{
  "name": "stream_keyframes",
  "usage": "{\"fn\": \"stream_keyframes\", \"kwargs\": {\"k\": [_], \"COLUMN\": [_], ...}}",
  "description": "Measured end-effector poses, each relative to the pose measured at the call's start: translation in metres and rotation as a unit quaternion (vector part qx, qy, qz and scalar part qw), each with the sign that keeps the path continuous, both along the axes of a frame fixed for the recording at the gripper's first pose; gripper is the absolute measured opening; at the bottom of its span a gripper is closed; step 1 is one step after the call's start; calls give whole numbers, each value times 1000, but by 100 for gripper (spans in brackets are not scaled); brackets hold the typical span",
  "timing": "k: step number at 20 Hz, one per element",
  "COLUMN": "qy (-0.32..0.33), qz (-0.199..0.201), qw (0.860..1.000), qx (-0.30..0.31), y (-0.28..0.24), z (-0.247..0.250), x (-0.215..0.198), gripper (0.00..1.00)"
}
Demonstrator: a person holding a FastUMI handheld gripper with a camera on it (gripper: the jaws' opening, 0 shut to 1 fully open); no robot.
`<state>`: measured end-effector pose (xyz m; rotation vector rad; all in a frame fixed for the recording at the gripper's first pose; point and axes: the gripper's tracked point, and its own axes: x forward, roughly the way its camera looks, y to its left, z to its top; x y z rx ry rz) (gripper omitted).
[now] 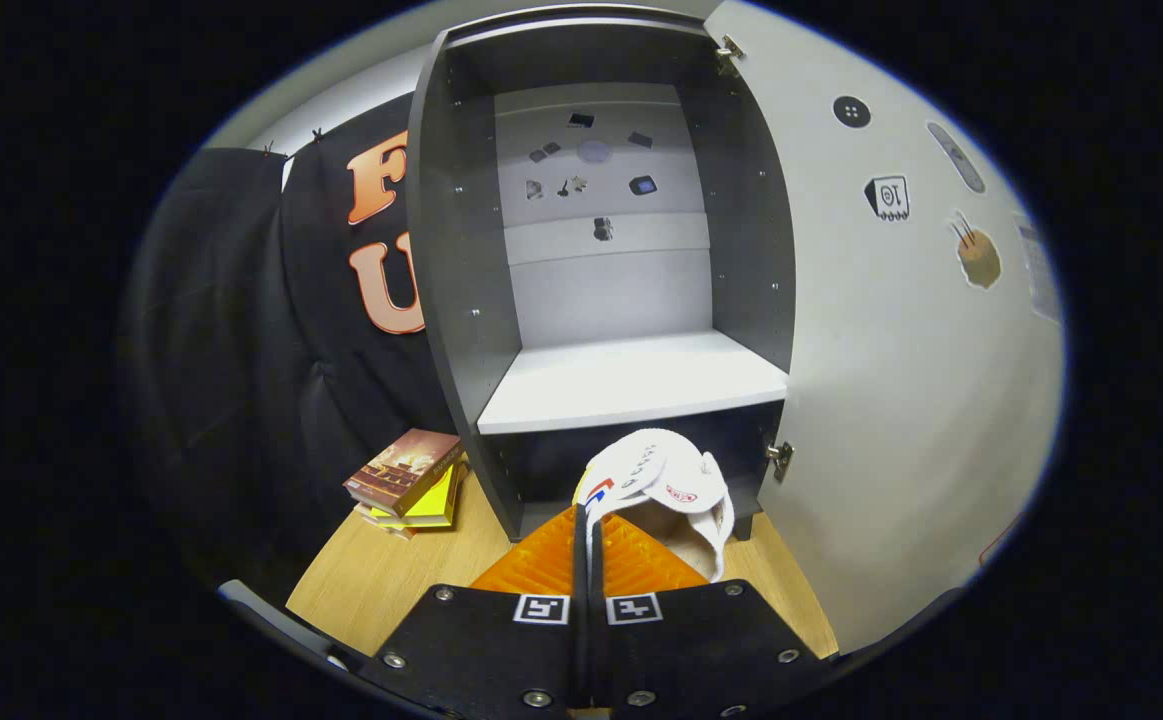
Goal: Open the shoe cabinet door, grab the shoes and put them into the shoe cabinet, then close the shoe cabinet door.
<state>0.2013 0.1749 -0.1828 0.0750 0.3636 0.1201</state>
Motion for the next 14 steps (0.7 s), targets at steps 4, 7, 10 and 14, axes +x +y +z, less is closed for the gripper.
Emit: {"fn": "stream_keyframes", "kwargs": {"k": [4,7,10,14], "qy": [-33,-54,-69,-74], "qz": [8,14,21,31], "qw": [999,998,997,997], "qx": [-10,-11,-11,-12], "y": [2,4,5,9], "z": [32,51,63,71], "x": [18,37,67,117], "gripper": [0,0,0,0]}}
